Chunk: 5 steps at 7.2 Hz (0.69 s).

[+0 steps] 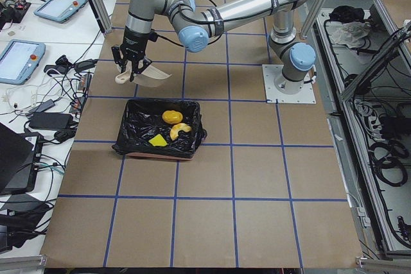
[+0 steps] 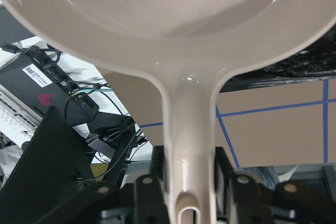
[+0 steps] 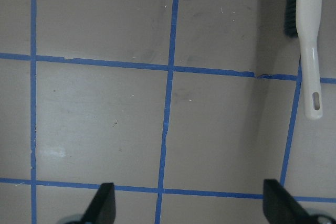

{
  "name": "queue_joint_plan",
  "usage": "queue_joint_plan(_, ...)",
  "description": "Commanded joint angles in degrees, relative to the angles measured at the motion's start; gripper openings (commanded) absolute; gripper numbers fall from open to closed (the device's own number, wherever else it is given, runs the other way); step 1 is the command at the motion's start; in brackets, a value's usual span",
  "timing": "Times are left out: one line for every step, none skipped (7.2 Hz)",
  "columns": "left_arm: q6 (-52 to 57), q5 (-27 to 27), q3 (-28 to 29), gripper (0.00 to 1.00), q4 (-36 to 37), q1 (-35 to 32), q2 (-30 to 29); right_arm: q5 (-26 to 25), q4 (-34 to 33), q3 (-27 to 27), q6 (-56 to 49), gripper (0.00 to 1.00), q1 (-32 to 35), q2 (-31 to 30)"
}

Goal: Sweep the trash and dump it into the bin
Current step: 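Shake the tilted dustpan above the black bin with the left gripper, then bring the empty dustpan back down onto the table with the left gripper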

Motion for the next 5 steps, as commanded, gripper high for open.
queue_joint_plan(-9.0,-0.8,0.2,0.0,-10.7,-3.3,0.1,0.0,-0.1,0.0,-0.3,1.0,0.0,0.0)
queue_joint_plan(-10.3,-2.1,0.1,0.0,-13.2,-4.5,-0.1,-0.1,0.0,0.0,-0.4,1.0,0.0,0.0)
queue_joint_plan(-12.1,-6.4,0.3,0.0,-18.4,-4.7,-0.5,-0.1,-0.1,0.0,-0.4,1.0,0.0,0.0)
queue_joint_plan(-12.4,-9.4,0.1,0.0,-23.6,-5.1,-1.4,-0.1,0.0,0.0,-0.4,1.0,0.0,0.0)
queue_joint_plan(-13.4,-12.7,0.0,0.0,-24.6,-5.6,-2.6,-0.1,-0.1,0.0,-0.4,1.0,0.0,0.0)
